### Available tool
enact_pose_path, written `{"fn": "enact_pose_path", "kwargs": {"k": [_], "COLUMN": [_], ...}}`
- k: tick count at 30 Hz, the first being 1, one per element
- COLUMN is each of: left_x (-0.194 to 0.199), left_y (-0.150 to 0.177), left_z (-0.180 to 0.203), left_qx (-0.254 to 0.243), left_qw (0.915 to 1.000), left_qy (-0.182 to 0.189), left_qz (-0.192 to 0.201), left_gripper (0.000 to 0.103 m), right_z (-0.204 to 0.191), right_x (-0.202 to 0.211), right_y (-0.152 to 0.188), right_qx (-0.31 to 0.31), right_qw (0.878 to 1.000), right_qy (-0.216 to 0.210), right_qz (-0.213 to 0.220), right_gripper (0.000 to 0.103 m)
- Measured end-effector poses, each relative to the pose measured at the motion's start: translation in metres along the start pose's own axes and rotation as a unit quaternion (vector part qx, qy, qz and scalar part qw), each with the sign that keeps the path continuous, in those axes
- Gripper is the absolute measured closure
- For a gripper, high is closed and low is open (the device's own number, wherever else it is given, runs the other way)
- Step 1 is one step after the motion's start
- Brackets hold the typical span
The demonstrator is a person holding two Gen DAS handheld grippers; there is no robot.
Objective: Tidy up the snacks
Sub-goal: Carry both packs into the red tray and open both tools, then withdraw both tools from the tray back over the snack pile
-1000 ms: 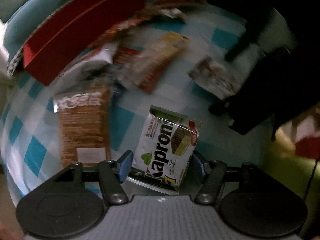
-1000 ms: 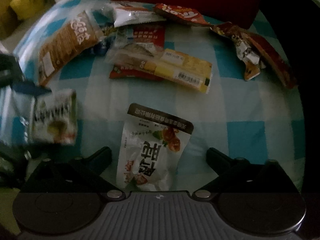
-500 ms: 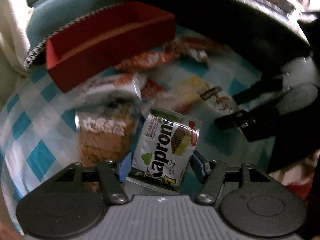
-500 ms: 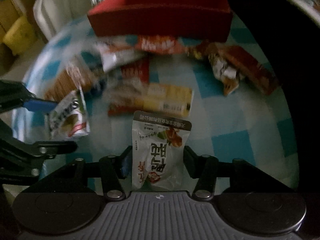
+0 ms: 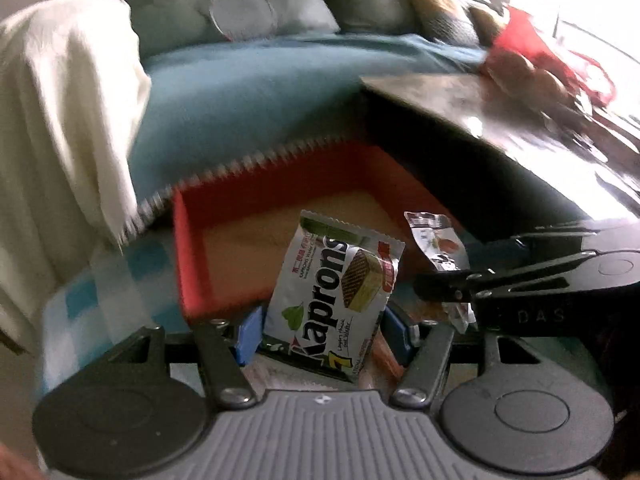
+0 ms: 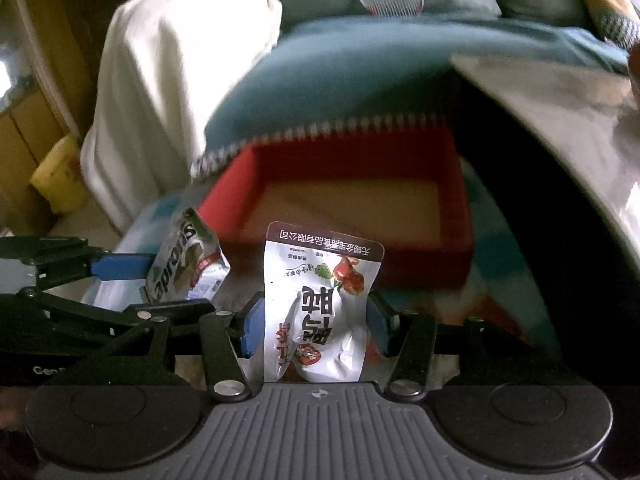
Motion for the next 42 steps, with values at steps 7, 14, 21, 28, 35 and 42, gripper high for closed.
{"fn": "enact_pose_path", "kwargs": {"k": [7,14,21,28,35,42], "left_x": [-0.059,-0.101,-0.096,-0.077,-0.055,-0.041], "left_y": [-0.042,-0.044,-0.037,-0.033,-0.025,-0.012], "left_z": [-0.015,-0.018,-0.017,-0.015,-0.017,-0.02], "left_qx": [0.02,0.003,-0.003,0.003,0.012,0.02], "left_qw": [0.9989,0.9965,0.9957,0.9963,0.9964,0.9963], "left_qy": [-0.042,-0.081,-0.09,-0.084,-0.083,-0.081], "left_qz": [0.003,-0.022,-0.023,-0.021,-0.015,-0.02], "left_gripper": [0.047,0.046,0.04,0.038,0.034,0.034], "right_z": [0.033,0.055,0.058,0.041,0.026,0.02], "right_x": [-0.046,-0.089,-0.092,-0.077,-0.061,-0.051], "right_y": [-0.057,-0.072,-0.069,-0.067,-0.061,-0.048], "right_qx": [-0.007,-0.011,-0.006,0.001,0.0,-0.021], "right_qw": [1.0,0.998,0.998,0.998,0.999,0.999], "right_qy": [0.022,0.057,0.068,0.059,0.052,0.045], "right_qz": [0.013,-0.001,-0.005,0.007,0.014,0.017], "right_gripper": [0.043,0.036,0.025,0.019,0.016,0.014]}}
Point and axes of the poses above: each gripper's, at about its wrist camera, not at the fingertips, and x roughly against the way its jaws point, z to its right, y to its underside, the point moved 6 cm from there along -x, roughly the way its jaws point, and after that the axes turned 9 degrees about -y, right-handed, at the moved point
